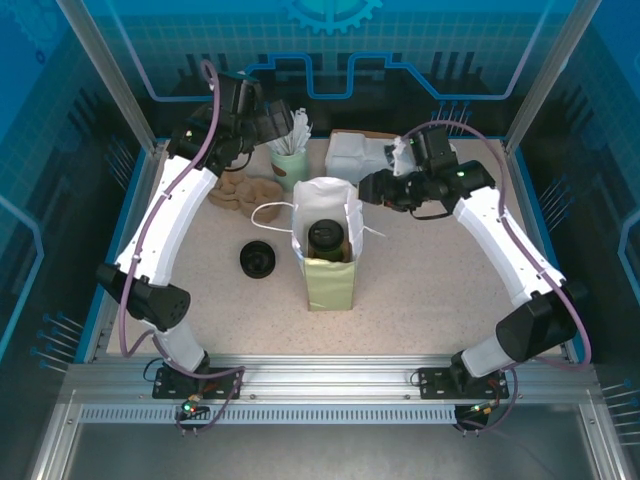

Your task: Pack the takeout coffee

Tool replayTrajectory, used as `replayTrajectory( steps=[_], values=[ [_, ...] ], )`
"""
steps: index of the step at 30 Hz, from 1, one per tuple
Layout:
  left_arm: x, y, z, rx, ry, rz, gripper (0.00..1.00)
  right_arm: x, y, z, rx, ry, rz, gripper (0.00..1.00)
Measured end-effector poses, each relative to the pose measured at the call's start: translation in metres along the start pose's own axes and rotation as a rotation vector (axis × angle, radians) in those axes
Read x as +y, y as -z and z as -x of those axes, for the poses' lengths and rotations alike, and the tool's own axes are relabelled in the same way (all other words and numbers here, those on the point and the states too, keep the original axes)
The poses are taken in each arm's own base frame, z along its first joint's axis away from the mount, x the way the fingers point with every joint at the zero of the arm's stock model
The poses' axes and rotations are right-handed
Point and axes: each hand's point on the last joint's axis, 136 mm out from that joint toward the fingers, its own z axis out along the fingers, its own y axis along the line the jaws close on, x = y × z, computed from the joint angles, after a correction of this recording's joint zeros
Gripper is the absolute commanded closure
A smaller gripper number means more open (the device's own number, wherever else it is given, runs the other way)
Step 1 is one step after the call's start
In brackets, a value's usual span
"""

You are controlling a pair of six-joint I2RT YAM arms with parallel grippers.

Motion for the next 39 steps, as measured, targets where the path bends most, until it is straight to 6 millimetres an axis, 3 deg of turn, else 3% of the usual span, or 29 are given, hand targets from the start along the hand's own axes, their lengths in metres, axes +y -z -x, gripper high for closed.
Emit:
replayTrajectory(
  steps=[3,6,10,14,20,29,36,39],
  values=[
    [0.013,-0.008,0.012,-0.04,-0.002,0.048,0.01,-0.003,0.025,0.026,-0.107,-0.015,-0.025,0.47],
    [0.024,-0.018,0.026,-0.084,0.003,0.082,0.01,0.014,0.048,0.047,-0.203,0.022,0.001,0.48],
    [0.029,-0.028,0.037,-0.139,0.012,0.086,0.01,0.032,0.068,0.059,-0.272,0.066,0.035,0.51],
    [0.028,-0.041,0.028,-0.13,0.013,0.069,0.02,0.037,0.074,0.065,-0.288,0.07,0.031,0.53],
    [0.027,-0.052,-0.002,-0.037,-0.004,0.026,0.04,0.034,0.069,0.054,-0.231,0.049,0.016,0.56],
    [0.023,-0.047,-0.032,0.101,-0.045,-0.023,0.06,0.027,0.066,0.014,-0.161,0.048,0.004,0.59],
    [0.019,-0.055,-0.047,0.161,-0.047,-0.056,0.11,0.022,0.068,0.016,-0.193,0.051,-0.022,0.59],
    [0.02,-0.07,-0.059,0.192,-0.038,-0.053,0.2,0.016,0.066,0.015,-0.203,0.05,-0.038,0.6]
  ],
)
